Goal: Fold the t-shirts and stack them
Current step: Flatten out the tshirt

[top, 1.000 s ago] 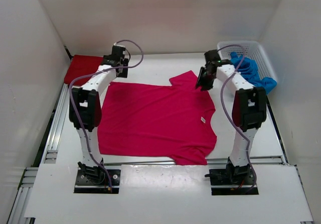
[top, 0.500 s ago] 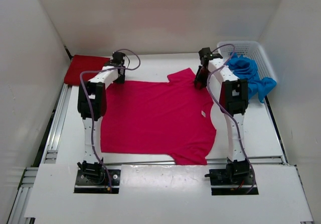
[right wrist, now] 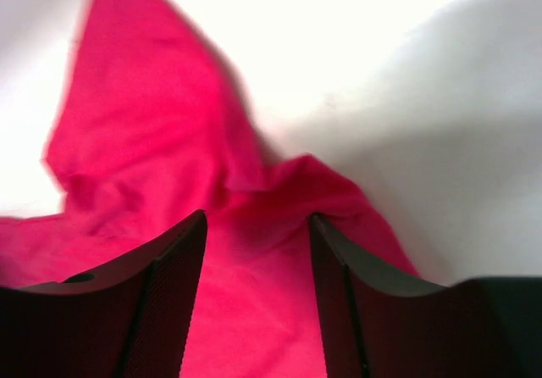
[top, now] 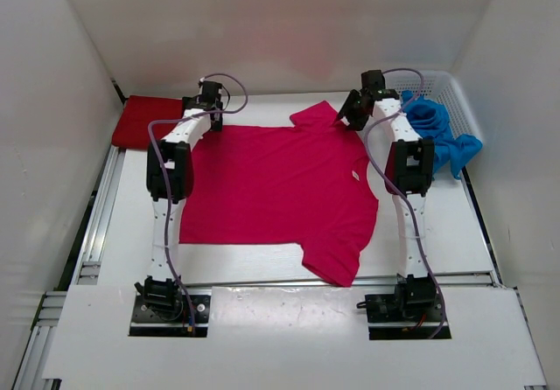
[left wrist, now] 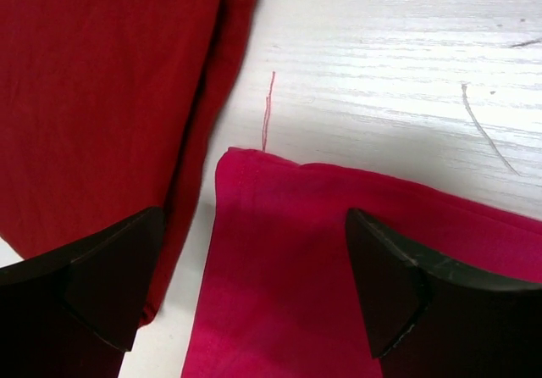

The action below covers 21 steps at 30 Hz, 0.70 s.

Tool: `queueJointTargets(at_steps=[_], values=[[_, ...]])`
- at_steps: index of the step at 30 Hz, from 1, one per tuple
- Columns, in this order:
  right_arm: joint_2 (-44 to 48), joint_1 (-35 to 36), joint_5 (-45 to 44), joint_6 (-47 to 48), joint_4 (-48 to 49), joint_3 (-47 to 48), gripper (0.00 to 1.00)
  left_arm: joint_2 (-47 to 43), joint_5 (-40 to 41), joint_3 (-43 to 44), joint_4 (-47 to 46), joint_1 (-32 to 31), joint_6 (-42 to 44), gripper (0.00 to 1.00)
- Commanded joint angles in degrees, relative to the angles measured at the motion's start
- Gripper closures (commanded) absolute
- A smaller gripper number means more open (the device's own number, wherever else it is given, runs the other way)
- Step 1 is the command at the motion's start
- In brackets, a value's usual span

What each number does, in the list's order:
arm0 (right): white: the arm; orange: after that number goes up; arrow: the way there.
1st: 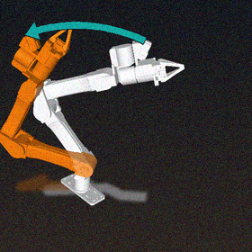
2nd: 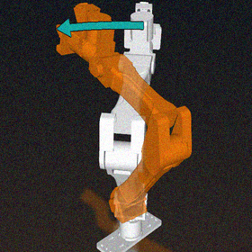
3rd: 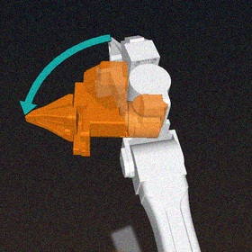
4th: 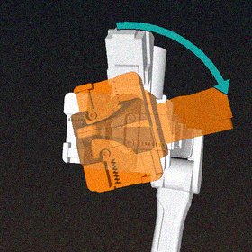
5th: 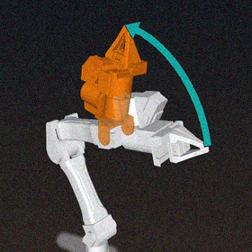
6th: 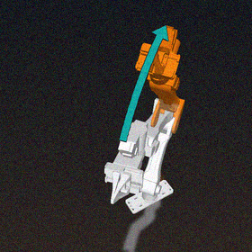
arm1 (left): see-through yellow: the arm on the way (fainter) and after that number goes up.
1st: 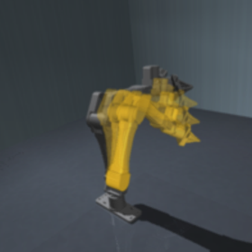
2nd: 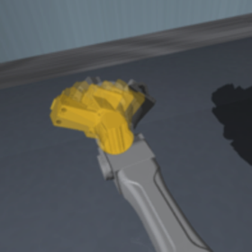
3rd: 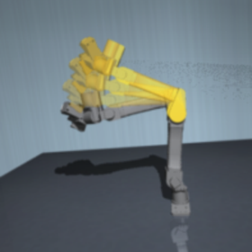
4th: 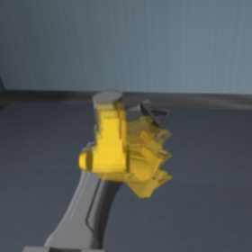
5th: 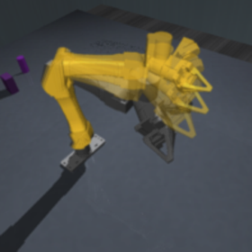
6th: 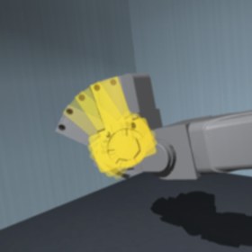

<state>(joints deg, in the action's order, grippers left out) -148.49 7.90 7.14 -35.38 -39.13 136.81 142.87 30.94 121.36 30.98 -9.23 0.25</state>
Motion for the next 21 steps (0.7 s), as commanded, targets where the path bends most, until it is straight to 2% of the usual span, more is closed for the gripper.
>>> queueJointTargets(at_steps=[1, 4, 5, 6, 12, 13, 15, 16, 18, 19, 20, 21], values=[[4.2, 0.0, 3.9, 0.5, 6.9, -0.4, 0.43, -2.6, -0.1, 1.0, 1.8, -0.3, -0.3, 0.00], [10.4, 0.0, 7.3, 3.5, 6.9, -4.8, 0.38, -9.5, -0.1, -2.0, 1.8, -0.3, -0.3, 0.00], [12.4, 0.0, 7.3, 5.0, 6.9, -6.4, 0.33, -11.7, -0.9, -3.1, 1.8, -0.3, -0.3, 0.00], [17.1, 0.0, 7.3, 5.7, 6.9, -10.0, 0.31, -16.5, -1.5, -5.7, 1.8, -0.3, -0.3, 0.00], [38.3, 4.9, -2.8, 13.2, 2.2, -24.5, 0.24, -34.6, -4.1, -17.8, 4.0, 1.4, -0.3, 0.00], [40.8, 5.8, -4.3, 13.9, 0.7, -28.8, 0.24, -39.8, -5.1, -22.4, 5.3, 2.3, -0.3, 0.00], [47.5, 8.2, -5.4, 14.5, -4.1, -34.9, 0.23, -44.4, -10.2, -27.6, 11.4, 3.9, -0.3, 0.00], [50.0, 8.9, -4.1, 13.9, -5.2, -43.0, 0.23, -48.4, -11.8, -33.7, 13.6, 5.9, -0.3, 0.00], [57.6, 10.8, -1.8, 12.3, -6.4, -52.8, 0.23, -51.7, -13.9, -40.6, 17.3, 8.0, -0.3, 0.00], [60.3, 11.7, -1.8, 11.5, -6.4, -57.8, 0.23, -54.0, -13.9, -48.1, 19.6, 10.1, -0.3, 0.00], [65.7, 13.7, -1.8, 10.5, -6.4, -67.4, 0.23, -55.0, -13.9, -51.7, 20.3, 11.2, -0.3, 0.00], [68.4, 14.9, -1.8, 8.2, -5.4, -71.8, 0.23, -56.0, -13.9, -55.1, 20.3, 12.4, -0.3, 0.00]])
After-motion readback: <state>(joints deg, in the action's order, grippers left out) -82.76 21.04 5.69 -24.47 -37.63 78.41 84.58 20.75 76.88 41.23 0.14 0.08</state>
